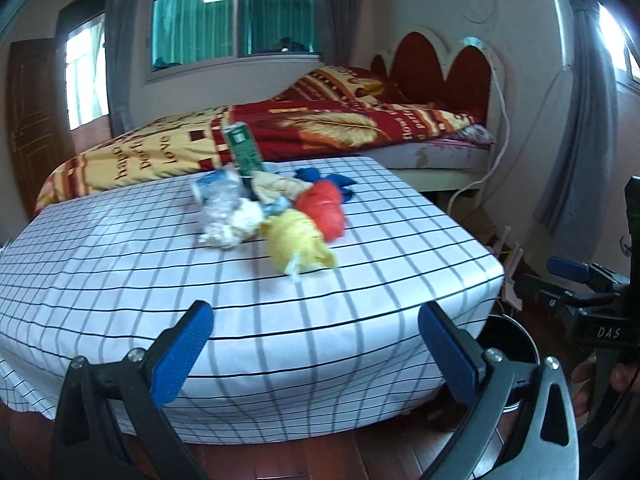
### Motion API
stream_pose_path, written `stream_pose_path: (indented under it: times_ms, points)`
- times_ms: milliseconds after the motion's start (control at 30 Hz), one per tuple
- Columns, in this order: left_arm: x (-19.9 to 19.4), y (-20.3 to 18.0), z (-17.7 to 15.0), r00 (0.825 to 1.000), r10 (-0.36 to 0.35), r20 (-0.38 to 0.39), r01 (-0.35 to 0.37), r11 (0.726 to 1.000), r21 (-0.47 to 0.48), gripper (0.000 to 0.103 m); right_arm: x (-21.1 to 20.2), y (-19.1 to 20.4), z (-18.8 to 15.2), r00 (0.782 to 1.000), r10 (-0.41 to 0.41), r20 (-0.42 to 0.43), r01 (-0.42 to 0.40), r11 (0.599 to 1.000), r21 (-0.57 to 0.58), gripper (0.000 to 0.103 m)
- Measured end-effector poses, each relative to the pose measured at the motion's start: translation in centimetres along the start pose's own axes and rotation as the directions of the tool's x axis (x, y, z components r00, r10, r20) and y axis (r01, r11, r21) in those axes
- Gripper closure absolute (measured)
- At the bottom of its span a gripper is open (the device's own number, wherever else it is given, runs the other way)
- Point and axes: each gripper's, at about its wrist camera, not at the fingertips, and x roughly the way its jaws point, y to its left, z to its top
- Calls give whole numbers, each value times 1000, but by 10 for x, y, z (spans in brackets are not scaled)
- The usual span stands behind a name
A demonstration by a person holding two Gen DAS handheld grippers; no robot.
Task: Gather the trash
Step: 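Move both tools back over the trash on the bed, then grasp the yellow cloth with right tool while left tool grasps the red bag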
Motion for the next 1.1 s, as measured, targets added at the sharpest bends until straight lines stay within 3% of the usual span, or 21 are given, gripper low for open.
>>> stream_pose_path:
  times_ms: [167, 400, 533, 667, 733, 800, 933, 967, 1000, 1100]
  points:
    - [0, 34, -6, 998, 58, -10, -58, 998, -30, 0, 20, 32, 11, 999, 53, -13, -53, 998, -43, 0]
    - [11, 87, -8, 996, 82, -44, -86, 990, -111, 1, 55, 82, 37, 996, 83, -38, -87, 990, -107, 0]
    - [23, 107, -9, 995, 74, -62, -81, 989, -120, 12, 89, 107, 48, 992, 105, -65, -113, 984, -138, 0]
    - [37, 117, -9, 994, 79, -76, -88, 989, -123, 13, 128, 128, 60, 988, 119, -99, -134, 978, -160, 2]
    - [44, 120, -7, 994, 75, -79, -85, 988, -125, 13, 148, 135, 64, 985, 121, -120, -140, 976, -164, 7]
    - [50, 121, -5, 994, 67, -81, -77, 988, -131, 13, 165, 140, 67, 982, 118, -149, -142, 976, -163, 20]
    - [63, 121, 2, 996, 50, -79, -61, 989, -138, 13, 199, 144, 70, 967, 130, -217, -162, 977, -138, 36]
    - [66, 120, 4, 996, 45, -79, -55, 989, -138, 13, 204, 145, 70, 963, 142, -228, -175, 975, -135, 58]
    - [68, 120, 5, 996, 40, -79, -51, 989, -139, 14, 207, 146, 69, 957, 167, -239, -201, 971, -130, 64]
    - [73, 120, 9, 997, 18, -77, -30, 989, -146, 18, 188, 148, 71, 965, 187, -185, -216, 965, -149, 65]
